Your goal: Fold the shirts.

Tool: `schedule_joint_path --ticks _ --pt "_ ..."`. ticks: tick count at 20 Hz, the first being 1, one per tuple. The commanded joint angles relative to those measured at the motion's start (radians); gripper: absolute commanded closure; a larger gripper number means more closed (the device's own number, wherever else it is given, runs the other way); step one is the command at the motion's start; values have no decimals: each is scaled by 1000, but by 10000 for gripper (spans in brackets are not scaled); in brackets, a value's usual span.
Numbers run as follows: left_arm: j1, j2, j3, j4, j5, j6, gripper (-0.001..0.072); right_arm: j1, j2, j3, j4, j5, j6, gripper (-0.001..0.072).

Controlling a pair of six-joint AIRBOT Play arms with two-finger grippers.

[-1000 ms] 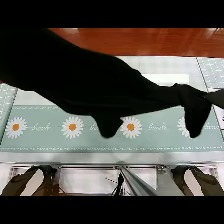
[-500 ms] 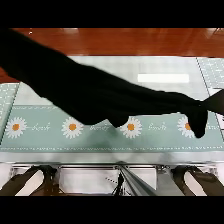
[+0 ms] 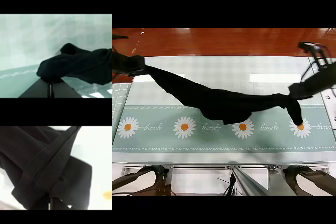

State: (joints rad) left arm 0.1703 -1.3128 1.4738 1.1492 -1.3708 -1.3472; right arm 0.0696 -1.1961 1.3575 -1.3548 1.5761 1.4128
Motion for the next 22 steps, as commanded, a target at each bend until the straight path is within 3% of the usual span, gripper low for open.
schedule_joint_path --ticks 1,4,7,13,14,15,20,21,22 --pt "-2 -107 -17 -35 170 3 687 12 -129 -24 -33 -241 -45 693" --pt "-3 -156 -17 -132 353 3 687 12 -196 -24 -32 -454 -47 693" --pt "-12 -227 -17 -212 451 3 687 12 -240 -24 -31 -613 44 693" --pt "-50 -372 -18 -212 288 -2 681 12 -295 -24 8 -602 49 693" --pt "-39 -367 -16 -212 251 -8 544 12 -294 -24 8 -594 49 693" --pt "-19 -354 -6 -211 196 -40 305 12 -295 -24 7 -574 47 693" --pt "81 -168 -39 -134 -64 -34 283 12 -295 -24 -82 -440 15 693" --pt "80 -129 -93 -117 -84 -34 253 12 -295 -24 -105 -426 15 693" --pt "71 -96 -169 -126 -95 -34 102 12 -295 -24 -119 -419 14 693"
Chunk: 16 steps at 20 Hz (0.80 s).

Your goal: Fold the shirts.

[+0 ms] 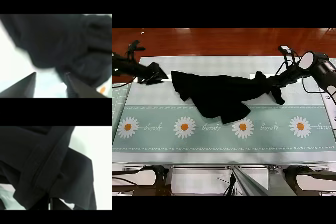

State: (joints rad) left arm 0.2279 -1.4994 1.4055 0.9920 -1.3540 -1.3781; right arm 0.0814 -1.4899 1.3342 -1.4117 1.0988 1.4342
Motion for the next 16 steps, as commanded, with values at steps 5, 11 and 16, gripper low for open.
schedule_joint_path --ticks 5,11,16 --pt "-142 112 -501 -162 38 39 15 0 -1 0 -61 59 -7 693" --pt "-342 -2 -541 -349 298 39 23 0 -1 0 -61 60 -13 693" --pt "-412 -107 -541 -548 361 69 234 0 -1 0 -61 39 -14 693"
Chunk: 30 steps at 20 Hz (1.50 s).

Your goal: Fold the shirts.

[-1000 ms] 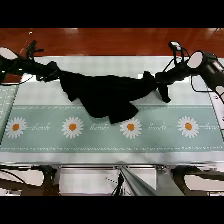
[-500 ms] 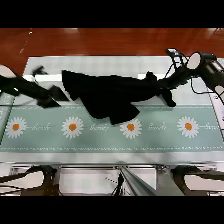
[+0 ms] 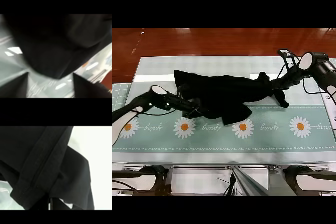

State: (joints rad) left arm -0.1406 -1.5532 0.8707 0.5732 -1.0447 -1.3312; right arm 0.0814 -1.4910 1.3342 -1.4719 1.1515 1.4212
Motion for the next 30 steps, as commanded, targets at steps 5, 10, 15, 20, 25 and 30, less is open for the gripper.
schedule_joint_path --ticks 5,10,15,20,25,30 --pt "-36 -111 10 -156 73 55 687 0 0 0 -2 -16 -2 693" --pt "54 92 89 -155 5 172 688 0 72 0 8 -13 -5 693" --pt "256 550 281 -155 -9 167 688 0 377 14 26 -113 -5 693" --pt "451 784 631 -154 53 167 688 1 688 15 34 -138 9 693" --pt "522 800 923 -129 -42 127 688 1 916 15 86 -136 97 692" --pt "522 838 1065 79 -280 0 688 1 1077 15 84 -80 239 692"
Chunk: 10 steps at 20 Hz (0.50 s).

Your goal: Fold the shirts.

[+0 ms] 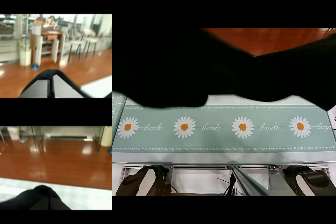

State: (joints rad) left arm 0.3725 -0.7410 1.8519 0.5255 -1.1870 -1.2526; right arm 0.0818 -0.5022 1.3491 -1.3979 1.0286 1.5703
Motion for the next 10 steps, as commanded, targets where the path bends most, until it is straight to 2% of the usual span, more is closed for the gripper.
schedule_joint_path --ticks 1,3,7,10 --pt "9 41 84 176 -180 -105 688 0 104 0 10 87 116 692" --pt "9 68 84 298 -266 -148 688 0 120 0 1 196 180 692" --pt "5 81 84 550 -407 -205 688 0 119 10 -22 359 234 692" --pt "-26 84 84 695 -447 -219 688 0 119 64 -183 396 298 692"
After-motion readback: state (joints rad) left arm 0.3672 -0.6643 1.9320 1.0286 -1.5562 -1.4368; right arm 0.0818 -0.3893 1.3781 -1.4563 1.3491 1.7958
